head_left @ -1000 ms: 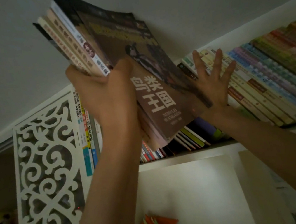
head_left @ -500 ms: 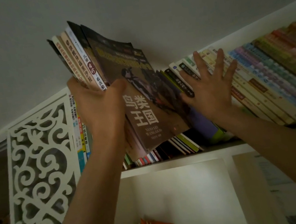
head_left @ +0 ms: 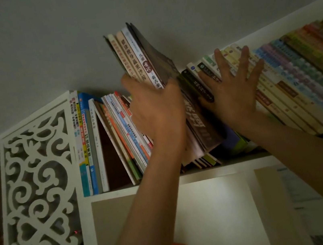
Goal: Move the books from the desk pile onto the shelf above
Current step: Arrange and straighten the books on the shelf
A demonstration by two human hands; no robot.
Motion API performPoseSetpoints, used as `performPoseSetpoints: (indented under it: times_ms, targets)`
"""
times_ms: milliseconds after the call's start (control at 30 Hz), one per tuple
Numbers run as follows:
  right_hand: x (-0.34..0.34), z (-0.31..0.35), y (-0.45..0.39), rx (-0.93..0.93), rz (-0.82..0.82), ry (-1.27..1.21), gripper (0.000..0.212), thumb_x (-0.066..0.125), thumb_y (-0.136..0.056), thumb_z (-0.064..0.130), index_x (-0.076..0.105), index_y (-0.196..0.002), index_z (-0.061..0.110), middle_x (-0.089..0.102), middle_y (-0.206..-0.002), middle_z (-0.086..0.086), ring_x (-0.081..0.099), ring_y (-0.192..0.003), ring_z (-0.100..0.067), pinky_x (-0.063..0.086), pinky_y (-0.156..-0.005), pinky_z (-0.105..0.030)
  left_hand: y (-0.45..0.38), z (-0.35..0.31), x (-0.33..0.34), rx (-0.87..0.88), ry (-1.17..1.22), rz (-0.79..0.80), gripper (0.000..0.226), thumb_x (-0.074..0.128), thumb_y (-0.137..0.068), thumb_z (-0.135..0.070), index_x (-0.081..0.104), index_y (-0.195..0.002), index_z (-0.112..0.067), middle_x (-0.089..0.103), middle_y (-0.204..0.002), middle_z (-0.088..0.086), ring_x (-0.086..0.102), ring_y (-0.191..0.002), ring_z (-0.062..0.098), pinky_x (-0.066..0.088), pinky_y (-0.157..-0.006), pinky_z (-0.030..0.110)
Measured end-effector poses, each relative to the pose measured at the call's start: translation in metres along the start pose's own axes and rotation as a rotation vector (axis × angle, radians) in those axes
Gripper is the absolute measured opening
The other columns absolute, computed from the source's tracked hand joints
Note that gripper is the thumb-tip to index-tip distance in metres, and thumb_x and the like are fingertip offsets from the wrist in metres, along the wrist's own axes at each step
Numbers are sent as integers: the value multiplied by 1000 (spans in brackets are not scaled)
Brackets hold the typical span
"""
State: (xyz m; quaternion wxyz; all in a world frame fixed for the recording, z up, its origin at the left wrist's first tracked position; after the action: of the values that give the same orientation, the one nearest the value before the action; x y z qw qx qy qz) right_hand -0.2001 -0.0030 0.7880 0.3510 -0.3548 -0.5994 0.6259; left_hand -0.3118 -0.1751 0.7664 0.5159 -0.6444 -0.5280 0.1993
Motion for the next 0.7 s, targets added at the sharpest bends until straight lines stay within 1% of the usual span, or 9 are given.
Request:
performPoseSetpoints:
  times_ms: [167,200,233,300,367,433,567,633,700]
  targets:
    - [0,-5,0,14,3,-10,66,55,-84,59,37,-143,34,0,-159,-9,-7,-137,-55,-8,-103,-70,4,6,15,-1,-78,14,53,63,-82,-22,34,-126,-14,52,-83,-11,53,-67,8,45,-60,27]
    - [0,-5,-1,17,3,-11,66,55,-84,59,37,-143,34,0,-159,-8,-8,-137,-54,-9,-103,-70,5,6,18,-1,-106,12,57,62,-83,-22,31,-130,-13,55,-91,-8,51,-68,8,43,-61,26]
    - [1,-6,-1,22,3,-11,67,55,-84,60,36,-143,35,-1,-159,-8,-8,-137,-54,-9,-103,-69,5,6,23,-4,-139,8,63,61,-84,-22,26,-135,-13,57,-107,-2,52,-74,11,40,-64,26]
    - [1,-5,-1,22,16,-4,68,52,-84,62,33,-144,36,-4,-159,-8,-10,-137,-54,-10,-103,-69,11,10,38,-50,-200,16,76,60,-85,-22,14,-144,-11,45,-135,5,55,-93,18,32,-69,24]
    - [0,-5,-1,15,19,0,69,50,-85,62,31,-145,36,-6,-159,-8,-10,-138,-53,-9,-103,-70,18,21,53,-108,-208,34,81,61,-85,-22,9,-147,-11,44,-136,6,56,-105,23,32,-69,25]
    - [-1,-6,-1,20,18,13,70,49,-85,63,29,-146,36,-6,-159,-8,-10,-138,-52,-8,-103,-70,17,39,61,-159,-215,39,83,61,-84,-22,8,-147,-9,44,-135,7,55,-108,26,34,-70,28]
    - [-6,-10,-1,40,-12,20,70,47,-85,64,26,-146,37,-5,-159,-6,-10,-139,-51,-5,-105,-69,3,69,70,-247,-236,10,83,60,-84,-21,9,-147,-4,41,-138,11,53,-113,32,41,-81,35]
    - [-9,-9,1,29,-32,-2,70,47,-85,65,27,-146,38,-3,-159,-6,-9,-139,-51,-5,-105,-69,1,71,82,-218,-266,13,86,60,-86,-23,4,-147,-3,35,-144,11,54,-113,30,43,-78,33]
    - [-11,-8,5,19,-65,-24,70,49,-84,66,31,-145,37,4,-159,-7,-5,-139,-51,-5,-104,-69,6,65,92,-127,-293,20,86,58,-88,-27,0,-148,-3,29,-148,11,58,-105,27,41,-67,29]
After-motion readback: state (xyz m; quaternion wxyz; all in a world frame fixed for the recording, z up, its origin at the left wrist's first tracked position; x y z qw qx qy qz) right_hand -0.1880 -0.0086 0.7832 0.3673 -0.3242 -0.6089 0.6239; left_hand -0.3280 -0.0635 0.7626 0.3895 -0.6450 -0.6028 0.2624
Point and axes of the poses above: each hand's wrist, its own y-axis away from the middle knuckle, its own x-axis out of the palm, z = x × y, the point moved 10 cm from there along -y, towards the middle knuckle
